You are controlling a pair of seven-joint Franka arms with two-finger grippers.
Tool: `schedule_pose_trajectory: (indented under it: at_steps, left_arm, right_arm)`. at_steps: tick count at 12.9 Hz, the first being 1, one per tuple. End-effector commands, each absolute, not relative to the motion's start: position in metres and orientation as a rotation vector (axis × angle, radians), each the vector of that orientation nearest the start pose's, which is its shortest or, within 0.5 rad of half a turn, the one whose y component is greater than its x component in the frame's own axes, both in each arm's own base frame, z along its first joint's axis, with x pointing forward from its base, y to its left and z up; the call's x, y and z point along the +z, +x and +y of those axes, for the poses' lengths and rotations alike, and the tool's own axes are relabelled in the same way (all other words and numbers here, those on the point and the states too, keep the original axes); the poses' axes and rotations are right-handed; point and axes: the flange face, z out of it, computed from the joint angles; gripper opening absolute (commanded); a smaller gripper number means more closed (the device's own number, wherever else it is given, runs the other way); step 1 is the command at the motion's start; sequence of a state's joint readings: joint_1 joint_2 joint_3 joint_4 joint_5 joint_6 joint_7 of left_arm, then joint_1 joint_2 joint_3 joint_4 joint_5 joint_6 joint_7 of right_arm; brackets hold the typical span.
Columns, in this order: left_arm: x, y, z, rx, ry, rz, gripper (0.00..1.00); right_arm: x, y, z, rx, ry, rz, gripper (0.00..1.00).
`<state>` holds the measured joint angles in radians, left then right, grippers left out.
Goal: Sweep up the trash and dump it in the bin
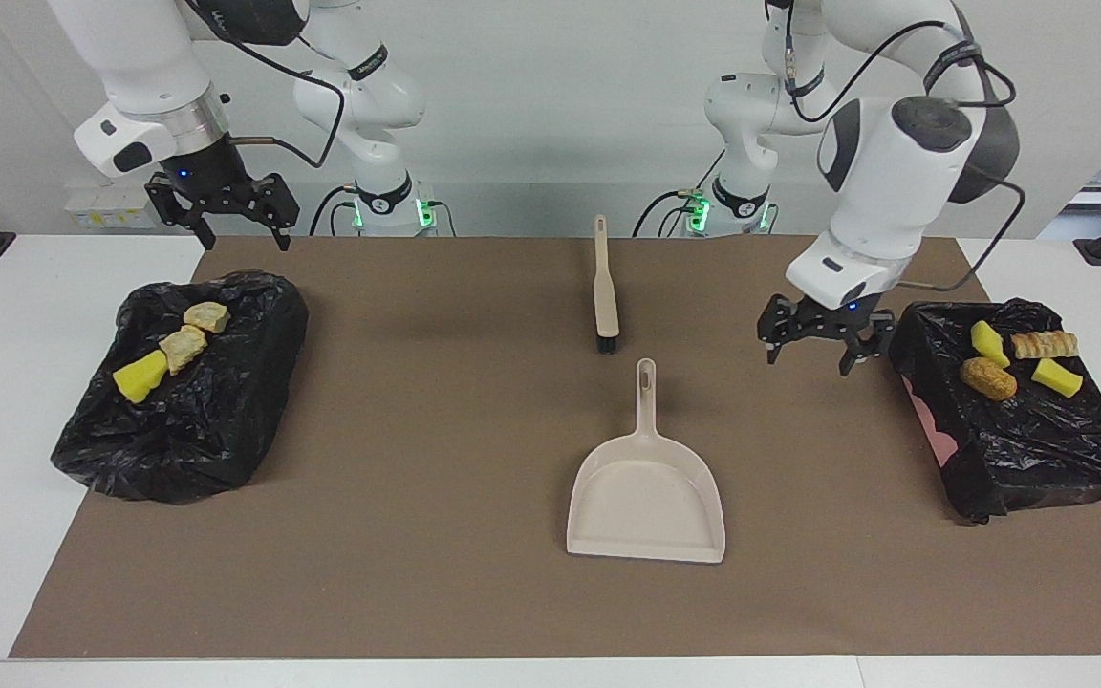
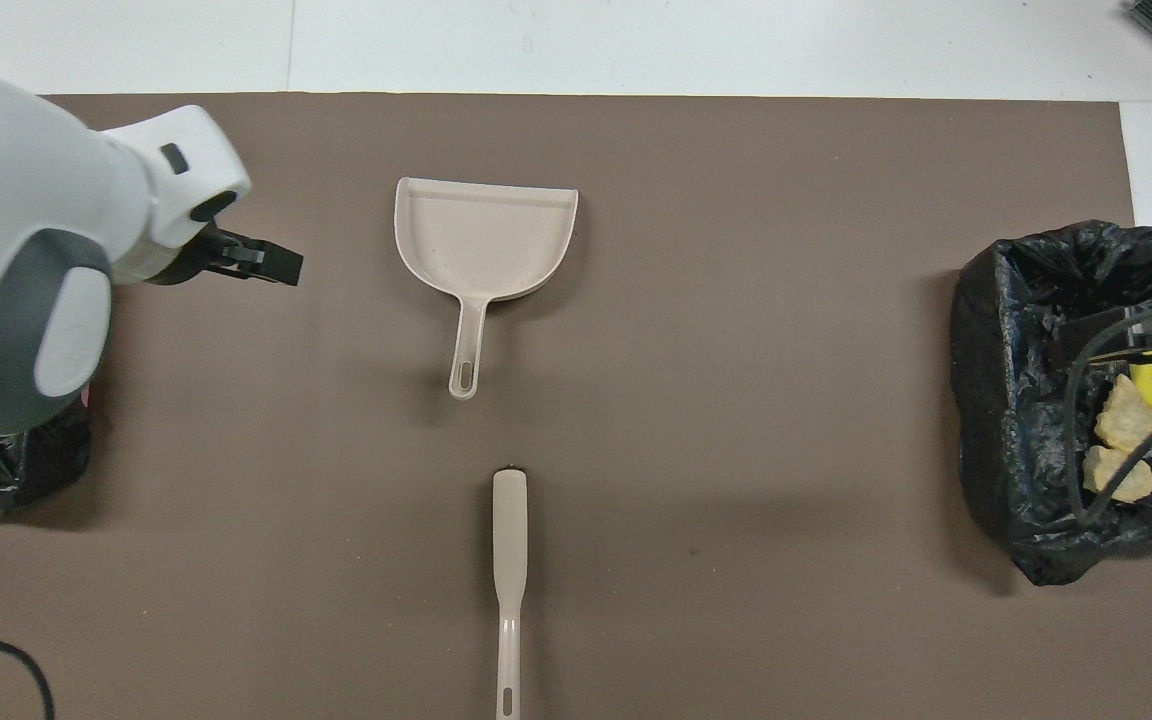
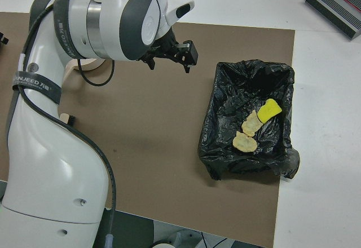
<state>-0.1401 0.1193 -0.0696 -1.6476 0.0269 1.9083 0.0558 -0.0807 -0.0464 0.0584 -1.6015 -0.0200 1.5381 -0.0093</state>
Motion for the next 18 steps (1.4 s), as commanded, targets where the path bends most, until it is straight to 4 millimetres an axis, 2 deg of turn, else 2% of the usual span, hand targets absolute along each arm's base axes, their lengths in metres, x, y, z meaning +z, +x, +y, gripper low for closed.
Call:
schedule_pose_trajectory:
  at_steps: [1, 3, 5, 11, 13, 18]
  left_arm:
    - [0.584, 0.58, -0.089, -0.232, -3.074, 0.449, 1.0]
    - [0.612, 0.575, -0.071, -0.193, -3.081, 0.426, 1.0]
    - [0.647, 0.568, -0.061, -0.164, -3.11, 0.42, 1.0]
    - [0.672, 0.557, -0.051, -0.092, -3.12, 0.4, 1.0]
    - [0.681, 0.55, -0.05, -0.121, -3.12, 0.386, 1.0]
    - [0.673, 0.533, -0.044, -0.075, -3.128, 0.331, 1.0]
  right_arm:
    - [0.634, 0.529, -0.014, 0.029, -3.148, 0.022, 1.0]
    - [0.634, 0.529, -0.014, 0.029, -3.148, 0.022, 1.0]
    - [0.634, 0.529, -0.014, 0.029, -3.148, 0.022, 1.0]
    - [0.634, 0.529, -0.014, 0.029, -3.147, 0.022, 1.0]
    - [0.634, 0.529, -0.014, 0.029, -3.147, 0.022, 1.0]
    - [0.634, 0.529, -0.014, 0.032, -3.148, 0.022, 1.0]
